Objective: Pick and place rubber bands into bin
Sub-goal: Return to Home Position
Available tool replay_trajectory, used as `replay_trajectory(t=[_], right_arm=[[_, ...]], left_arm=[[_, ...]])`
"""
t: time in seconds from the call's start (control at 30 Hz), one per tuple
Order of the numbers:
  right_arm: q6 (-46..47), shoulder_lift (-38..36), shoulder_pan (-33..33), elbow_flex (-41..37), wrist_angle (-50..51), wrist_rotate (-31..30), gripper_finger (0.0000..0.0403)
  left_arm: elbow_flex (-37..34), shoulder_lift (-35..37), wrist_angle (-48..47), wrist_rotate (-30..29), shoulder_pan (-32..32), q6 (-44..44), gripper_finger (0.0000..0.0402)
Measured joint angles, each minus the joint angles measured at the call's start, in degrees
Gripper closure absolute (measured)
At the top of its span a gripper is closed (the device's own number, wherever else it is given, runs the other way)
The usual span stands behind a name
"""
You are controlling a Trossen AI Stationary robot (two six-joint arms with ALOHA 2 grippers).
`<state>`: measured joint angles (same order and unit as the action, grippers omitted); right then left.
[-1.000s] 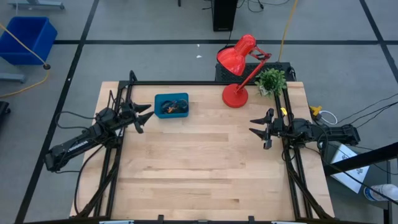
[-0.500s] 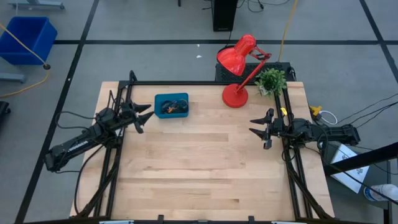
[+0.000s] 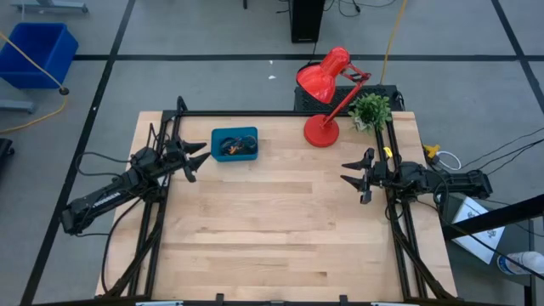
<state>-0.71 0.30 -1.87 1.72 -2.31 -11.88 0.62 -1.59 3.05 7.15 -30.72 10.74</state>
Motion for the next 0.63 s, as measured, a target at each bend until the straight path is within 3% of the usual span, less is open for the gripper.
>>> replay_trajectory(t=[0.63], right_arm=[[0.02,0.02,0.02,0.0,0.0,0.0,0.0227]], left_arm=[[0.0,-0.01,0.0,-0.01,-0.01,-0.02,0.0183]])
